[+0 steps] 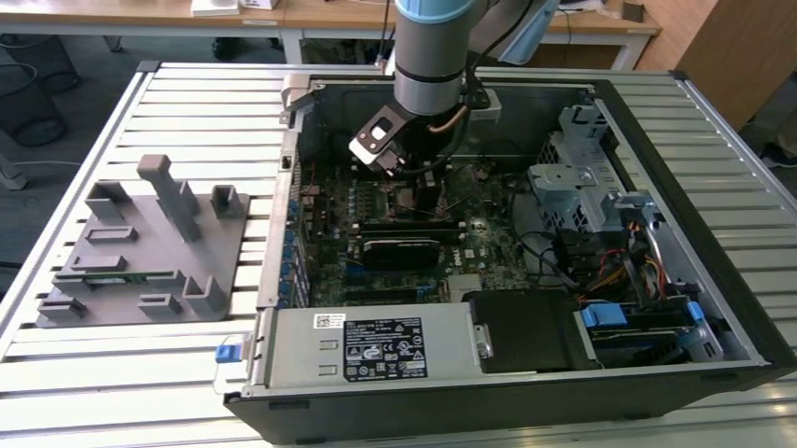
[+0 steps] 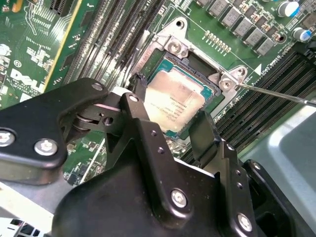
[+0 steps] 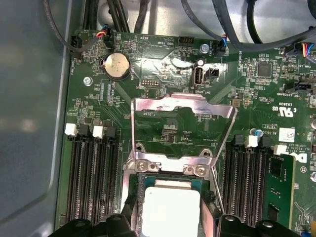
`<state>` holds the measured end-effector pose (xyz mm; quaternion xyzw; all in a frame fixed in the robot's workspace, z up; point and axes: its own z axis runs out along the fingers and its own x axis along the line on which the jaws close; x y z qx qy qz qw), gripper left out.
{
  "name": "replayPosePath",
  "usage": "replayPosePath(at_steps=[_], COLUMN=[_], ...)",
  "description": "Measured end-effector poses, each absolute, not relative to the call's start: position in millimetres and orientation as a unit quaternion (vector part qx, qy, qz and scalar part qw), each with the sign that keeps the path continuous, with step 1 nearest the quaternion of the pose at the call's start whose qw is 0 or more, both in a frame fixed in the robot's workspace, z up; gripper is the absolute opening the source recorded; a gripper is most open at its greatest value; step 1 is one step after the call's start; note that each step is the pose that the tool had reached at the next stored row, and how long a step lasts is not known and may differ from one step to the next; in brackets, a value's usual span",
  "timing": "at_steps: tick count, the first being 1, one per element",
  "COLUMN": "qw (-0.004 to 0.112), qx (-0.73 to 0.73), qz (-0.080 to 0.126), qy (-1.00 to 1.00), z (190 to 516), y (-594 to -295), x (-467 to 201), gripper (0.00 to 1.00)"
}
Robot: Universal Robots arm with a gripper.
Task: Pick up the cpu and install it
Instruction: 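Place the cpu into insertion slot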
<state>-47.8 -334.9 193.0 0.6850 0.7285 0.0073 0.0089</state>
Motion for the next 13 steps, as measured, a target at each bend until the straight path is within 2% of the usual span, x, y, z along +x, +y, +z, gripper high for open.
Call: replayPosePath(at_steps=[13], qw=[0.009], qx=[0.685], qz=[0.007], qy=[0.728], z=[194.9], y=[-334.0], x=[-47.8], gripper=[0.62])
